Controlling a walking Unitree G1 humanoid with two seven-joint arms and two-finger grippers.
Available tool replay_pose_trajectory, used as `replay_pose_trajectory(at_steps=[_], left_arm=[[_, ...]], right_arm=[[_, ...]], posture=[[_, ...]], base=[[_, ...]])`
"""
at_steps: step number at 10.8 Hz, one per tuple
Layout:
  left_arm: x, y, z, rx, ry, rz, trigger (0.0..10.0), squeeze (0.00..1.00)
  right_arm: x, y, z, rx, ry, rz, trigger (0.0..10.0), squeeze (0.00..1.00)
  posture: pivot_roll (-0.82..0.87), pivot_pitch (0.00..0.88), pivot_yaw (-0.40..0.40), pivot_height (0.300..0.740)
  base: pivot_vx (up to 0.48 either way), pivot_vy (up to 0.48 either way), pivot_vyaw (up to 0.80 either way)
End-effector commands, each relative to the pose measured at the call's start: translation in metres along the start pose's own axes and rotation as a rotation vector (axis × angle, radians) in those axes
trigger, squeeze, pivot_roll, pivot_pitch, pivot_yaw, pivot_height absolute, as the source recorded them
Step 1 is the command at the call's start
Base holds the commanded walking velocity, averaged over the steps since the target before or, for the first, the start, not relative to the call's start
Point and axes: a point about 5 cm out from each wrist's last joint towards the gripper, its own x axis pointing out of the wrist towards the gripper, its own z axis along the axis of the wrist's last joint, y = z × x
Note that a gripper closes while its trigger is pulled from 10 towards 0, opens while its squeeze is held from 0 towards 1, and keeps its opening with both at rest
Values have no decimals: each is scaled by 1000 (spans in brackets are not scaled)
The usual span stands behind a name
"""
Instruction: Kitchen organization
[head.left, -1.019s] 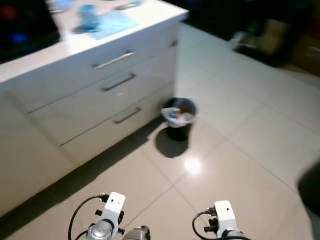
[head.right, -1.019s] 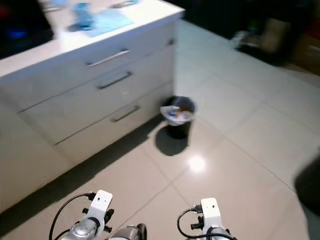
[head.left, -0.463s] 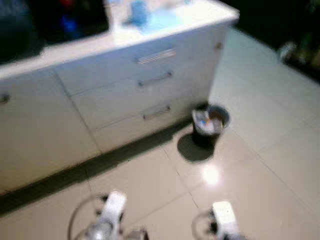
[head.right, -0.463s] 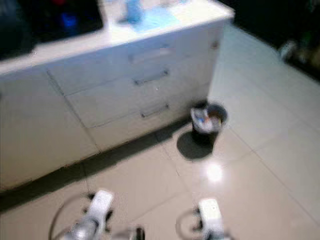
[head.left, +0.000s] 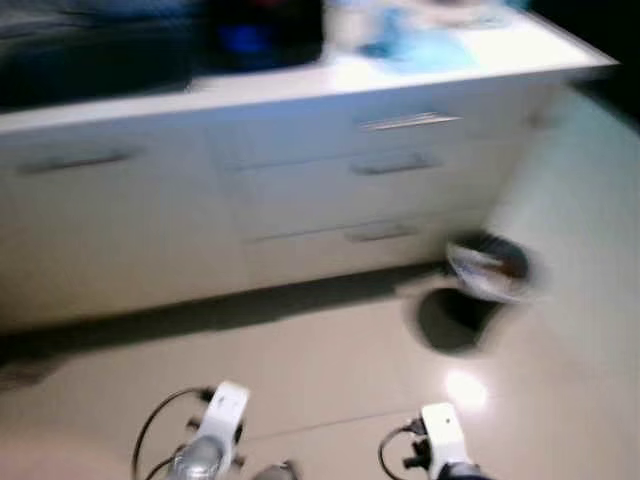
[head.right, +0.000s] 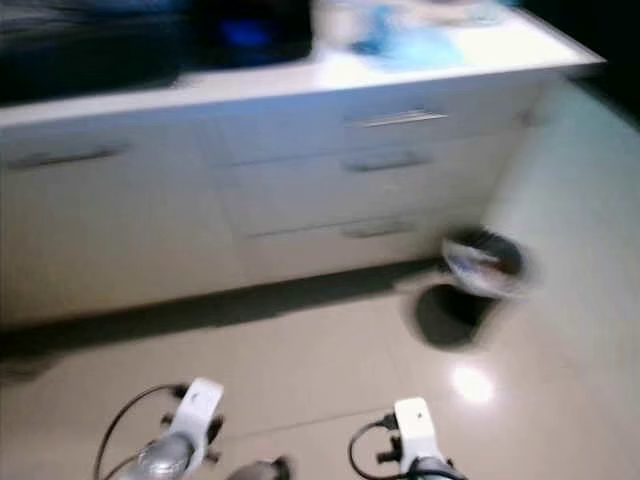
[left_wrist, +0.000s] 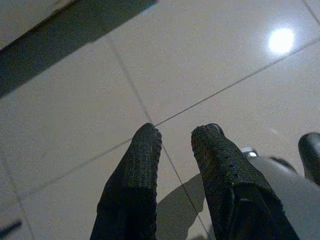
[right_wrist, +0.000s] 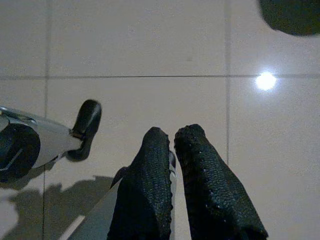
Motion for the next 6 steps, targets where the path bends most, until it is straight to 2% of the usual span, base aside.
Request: replay_pose_trajectory(at_steps=[1,2,6], left_arm=[[-2,-1,-11,1,37,-1,10000,0],[-2,-2,-10,-3,36,-1,10000,0],[-2,-2,-8,-13,31,3,10000,0]], right_arm=[[-1,1,-3,-7,8,3,10000,0],[-1,0,-3,0,4,-3,10000,0],[0,1,-2,13,7,-1,10000,0]], posture=[[-52,137,45,740],[-51,139,44,740],[-47,141,43,740]], base=[[0,0,800],[0,0,694],[0,0,0]])
